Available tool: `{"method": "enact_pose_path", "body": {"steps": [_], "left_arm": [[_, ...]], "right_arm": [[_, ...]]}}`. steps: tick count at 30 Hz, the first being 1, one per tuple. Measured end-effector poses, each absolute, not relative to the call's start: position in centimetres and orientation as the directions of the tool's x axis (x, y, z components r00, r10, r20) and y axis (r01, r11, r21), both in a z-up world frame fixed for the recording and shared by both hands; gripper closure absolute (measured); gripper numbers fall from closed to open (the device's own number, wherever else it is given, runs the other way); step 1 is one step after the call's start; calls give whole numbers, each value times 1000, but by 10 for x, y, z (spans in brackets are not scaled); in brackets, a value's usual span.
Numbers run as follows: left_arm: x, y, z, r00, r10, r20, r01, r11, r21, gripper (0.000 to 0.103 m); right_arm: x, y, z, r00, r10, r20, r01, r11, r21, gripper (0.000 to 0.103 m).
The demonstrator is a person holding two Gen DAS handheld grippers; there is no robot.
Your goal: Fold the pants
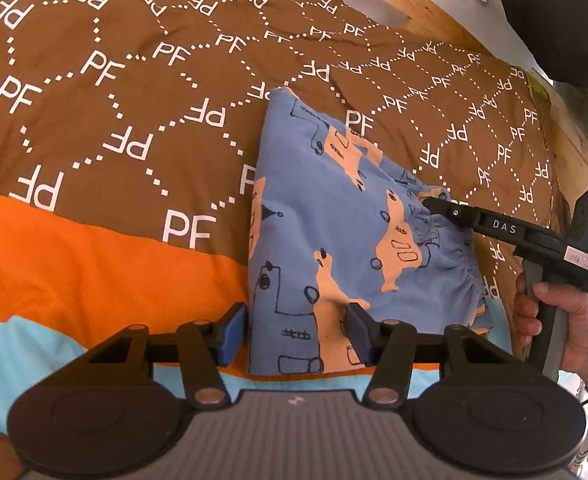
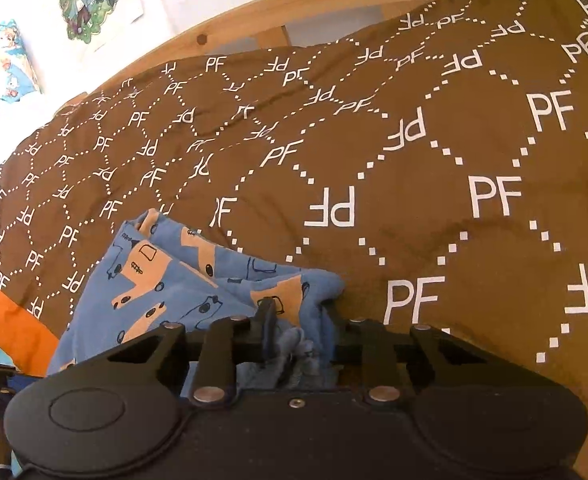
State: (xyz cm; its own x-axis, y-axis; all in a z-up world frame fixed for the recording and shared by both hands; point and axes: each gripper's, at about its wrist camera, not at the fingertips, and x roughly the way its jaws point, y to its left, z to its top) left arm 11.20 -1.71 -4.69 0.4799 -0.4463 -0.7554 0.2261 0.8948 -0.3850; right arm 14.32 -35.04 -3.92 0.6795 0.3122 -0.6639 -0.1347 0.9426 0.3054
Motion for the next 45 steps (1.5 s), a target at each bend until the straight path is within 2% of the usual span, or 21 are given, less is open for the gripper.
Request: {"method": "enact_pose_path", "body": {"steps": [12, 16, 20, 25, 31, 39, 45], "left_arm": [[112, -18, -47, 479, -443, -757, 230, 896, -379, 48], [111, -18, -46, 486, -437, -757, 230, 900, -371, 57], [110, -18, -45, 495, -432, -754, 232, 902, -364, 63], [105, -21, -43, 516, -421, -746, 238, 907, -348, 78], [97, -24, -33, 558, -414, -719, 240, 910, -338, 87], [97, -33, -9, 612, -441, -656, 273, 897, -348, 89], [123, -48, 29, 686, -409, -601, 302, 913, -276, 89]], "right_arm": [[140, -346, -39, 691, 290, -661, -129, 950, 283, 81], [135, -337, -35, 713, 255, -653, -147, 965, 216, 87], [126, -320, -29, 747, 200, -634, -186, 979, 89, 91], [115, -311, -20, 786, 168, -595, -202, 979, 8, 93], [103, -303, -2, 827, 162, -539, -238, 968, -74, 94], [106, -291, 37, 875, 199, -441, -286, 948, -141, 94], [139, -291, 75, 906, 213, -367, -299, 934, -195, 94]]}}
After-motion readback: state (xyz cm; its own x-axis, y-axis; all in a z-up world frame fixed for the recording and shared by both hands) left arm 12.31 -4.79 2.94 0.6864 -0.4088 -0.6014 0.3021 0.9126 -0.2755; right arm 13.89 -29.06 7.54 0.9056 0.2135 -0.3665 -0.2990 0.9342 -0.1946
